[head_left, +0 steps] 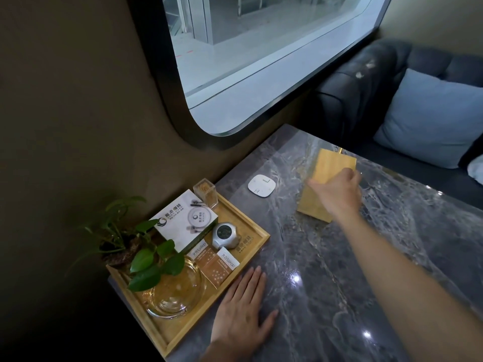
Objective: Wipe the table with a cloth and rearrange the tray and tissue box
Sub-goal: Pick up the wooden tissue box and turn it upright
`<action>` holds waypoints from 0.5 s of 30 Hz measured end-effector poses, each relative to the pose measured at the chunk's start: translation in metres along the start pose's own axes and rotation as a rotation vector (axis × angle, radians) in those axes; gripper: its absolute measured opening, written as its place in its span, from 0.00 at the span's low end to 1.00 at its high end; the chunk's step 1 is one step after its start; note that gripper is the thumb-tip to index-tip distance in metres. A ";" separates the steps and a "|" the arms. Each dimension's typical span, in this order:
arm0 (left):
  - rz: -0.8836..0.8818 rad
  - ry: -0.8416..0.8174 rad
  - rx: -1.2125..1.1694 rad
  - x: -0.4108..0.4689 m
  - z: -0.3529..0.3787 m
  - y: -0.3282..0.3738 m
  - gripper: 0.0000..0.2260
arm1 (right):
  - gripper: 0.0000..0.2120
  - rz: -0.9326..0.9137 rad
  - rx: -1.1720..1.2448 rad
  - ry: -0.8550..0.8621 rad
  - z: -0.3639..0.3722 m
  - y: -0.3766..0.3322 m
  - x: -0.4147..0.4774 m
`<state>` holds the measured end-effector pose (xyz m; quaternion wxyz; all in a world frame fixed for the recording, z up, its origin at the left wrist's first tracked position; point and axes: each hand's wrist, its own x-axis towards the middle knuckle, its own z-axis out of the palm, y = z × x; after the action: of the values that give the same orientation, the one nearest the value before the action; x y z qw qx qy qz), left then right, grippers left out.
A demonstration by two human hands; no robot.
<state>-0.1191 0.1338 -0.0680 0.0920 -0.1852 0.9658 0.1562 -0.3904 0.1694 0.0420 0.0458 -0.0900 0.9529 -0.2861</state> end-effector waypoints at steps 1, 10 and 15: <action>-0.002 0.005 0.001 0.000 0.001 -0.001 0.32 | 0.42 0.002 0.070 0.016 -0.002 0.003 -0.002; -0.004 0.006 0.010 0.000 -0.001 0.000 0.31 | 0.23 0.336 1.151 -0.147 0.014 0.038 -0.032; -0.009 0.007 0.015 -0.001 -0.003 0.000 0.31 | 0.06 0.370 1.364 -0.221 0.028 0.052 -0.044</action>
<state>-0.1187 0.1332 -0.0646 0.0908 -0.1892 0.9664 0.1482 -0.3514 0.2057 -0.0089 0.2359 0.0933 0.5513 -0.7948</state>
